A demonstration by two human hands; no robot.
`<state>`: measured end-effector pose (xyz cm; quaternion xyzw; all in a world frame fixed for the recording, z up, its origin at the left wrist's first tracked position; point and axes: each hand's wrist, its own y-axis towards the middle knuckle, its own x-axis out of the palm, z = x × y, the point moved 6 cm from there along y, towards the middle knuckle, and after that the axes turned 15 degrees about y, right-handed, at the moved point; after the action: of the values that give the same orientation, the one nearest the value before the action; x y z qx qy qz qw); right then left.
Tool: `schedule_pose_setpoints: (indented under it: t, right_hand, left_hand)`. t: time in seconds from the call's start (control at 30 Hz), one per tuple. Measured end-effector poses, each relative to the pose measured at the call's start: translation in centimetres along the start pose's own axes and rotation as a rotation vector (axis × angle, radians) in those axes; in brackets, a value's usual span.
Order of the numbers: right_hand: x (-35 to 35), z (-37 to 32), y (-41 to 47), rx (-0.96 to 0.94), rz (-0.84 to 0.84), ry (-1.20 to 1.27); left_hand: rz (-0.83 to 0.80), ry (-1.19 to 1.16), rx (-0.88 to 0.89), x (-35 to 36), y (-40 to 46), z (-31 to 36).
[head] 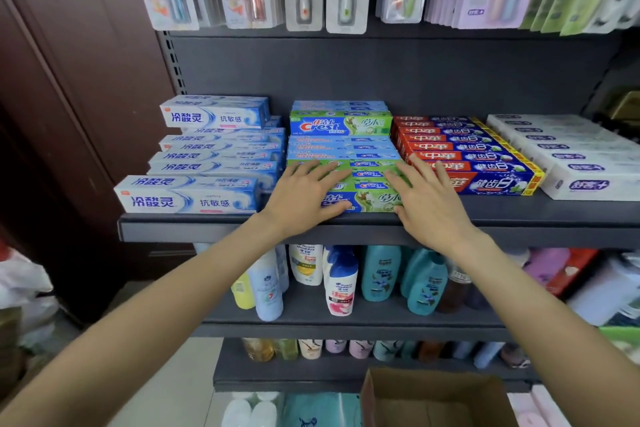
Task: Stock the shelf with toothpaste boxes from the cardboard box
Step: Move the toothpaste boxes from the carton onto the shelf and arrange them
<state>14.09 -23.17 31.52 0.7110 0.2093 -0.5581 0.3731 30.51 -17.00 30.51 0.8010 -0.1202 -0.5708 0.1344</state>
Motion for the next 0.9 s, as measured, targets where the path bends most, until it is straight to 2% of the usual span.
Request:
schedule_pose_setpoints:
  t: [0.13,0.27,0.33,0.4,0.47,0.63,0.7,0.8,0.9]
  right_hand:
    - [-0.1,-0.4,-0.9,-0.021,0.046,0.063]
    - [-0.8,-1.9,-2.2,-0.186,0.223,0.234]
    - [-1.6,-3.3,-2.7,-0.272,0.309,0.363]
    - [-2.2,-5.1,-2.7,-0.308,0.321,0.488]
    - [-2.1,-7.2,-2.3,-0.304,0.259,0.572]
    - [-1.2,-13.0,0.5,-0.324,0.093,0.58]
    - [-0.2,-15.0,2.6,-0.316,0.005,0.526]
    - [2.2,-16.9,5.6,-0.244,-0.143,0.31]
    - [3.7,-17.9,7.2,-0.189,-0.197,0.174]
  left_hand:
    - [0.247,-0.067,-0.044,-1.9,-1.5,0.2]
    - [0.569,-0.194,-0.219,-5.8,-6.3,-1.2]
    - [0.66,-0.255,-0.347,-7.1,-9.7,-3.3]
    - [0.678,-0.307,-0.48,-7.7,-12.8,-6.3]
    - [0.59,-0.307,-0.579,-7.2,-15.0,-10.1]
    - [0.21,-0.373,-0.787,-2.8,-17.7,-19.4]
    - [0.088,-0.51,-0.779,-1.1,-17.4,-21.1]
    - [-0.062,-0.71,-0.737,0.8,-16.5,-22.1]
    - [-0.088,-0.619,-0.644,2.3,-15.0,-22.1]
